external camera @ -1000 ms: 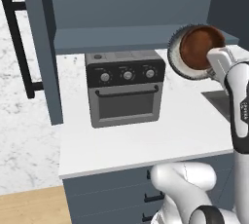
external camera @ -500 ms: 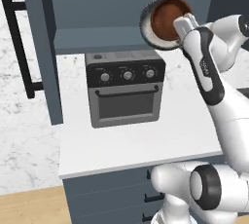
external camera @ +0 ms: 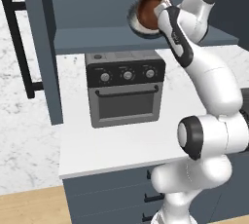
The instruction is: Pick up the bowls on the counter and stack them on top of one another in the open cabinet. Place the smaller bowl on top of the larger bowl.
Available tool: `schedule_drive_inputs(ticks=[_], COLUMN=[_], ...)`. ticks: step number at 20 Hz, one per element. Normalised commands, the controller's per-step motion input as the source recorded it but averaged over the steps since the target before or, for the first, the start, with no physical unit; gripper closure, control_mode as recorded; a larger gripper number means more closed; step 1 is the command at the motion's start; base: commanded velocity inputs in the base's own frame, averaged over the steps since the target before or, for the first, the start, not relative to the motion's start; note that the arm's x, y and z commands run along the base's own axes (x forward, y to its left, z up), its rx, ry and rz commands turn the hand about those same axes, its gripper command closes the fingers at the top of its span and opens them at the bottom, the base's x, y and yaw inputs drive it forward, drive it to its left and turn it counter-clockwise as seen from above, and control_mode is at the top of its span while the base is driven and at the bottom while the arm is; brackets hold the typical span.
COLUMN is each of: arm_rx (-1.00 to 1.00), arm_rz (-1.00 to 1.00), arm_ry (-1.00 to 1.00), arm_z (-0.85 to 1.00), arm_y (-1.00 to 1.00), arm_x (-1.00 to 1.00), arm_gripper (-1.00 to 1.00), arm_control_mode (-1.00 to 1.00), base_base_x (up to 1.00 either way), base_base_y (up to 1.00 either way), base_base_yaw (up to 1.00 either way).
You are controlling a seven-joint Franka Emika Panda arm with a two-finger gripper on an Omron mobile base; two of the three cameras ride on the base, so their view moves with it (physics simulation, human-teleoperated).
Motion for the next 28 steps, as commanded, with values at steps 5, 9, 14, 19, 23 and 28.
schedule_drive_inputs(ticks=[5,9,14,19,23,28], arm_rx=[-0.01,0.0,0.0,0.0,-0.02,-0.13], arm_rz=[-0.07,0.0,0.0,0.0,0.0,0.01], arm_ry=[0.0,-0.1,-0.25,-0.28,-0.05,0.0], arm_z=[-0.03,0.0,0.0,-0.33,-0.99,-1.0], arm_y=[0.02,0.0,-0.05,-0.24,-0.07,0.02], arm_x=[0.6,-0.09,-0.8,-1.0,-1.0,-1.0], arm_gripper=[-1.0,-1.0,-1.0,-1.0,-1.0,-1.0], arm_control_mode=[-1.0,-1.0,-1.0,-1.0,-1.0,-1.0], base_base_x=[0.0,0.0,0.0,0.0,0.0,0.0], base_base_y=[0.0,0.0,0.0,0.0,0.0,0.0], base_base_yaw=[0.0,0.0,0.0,0.0,0.0,0.0])
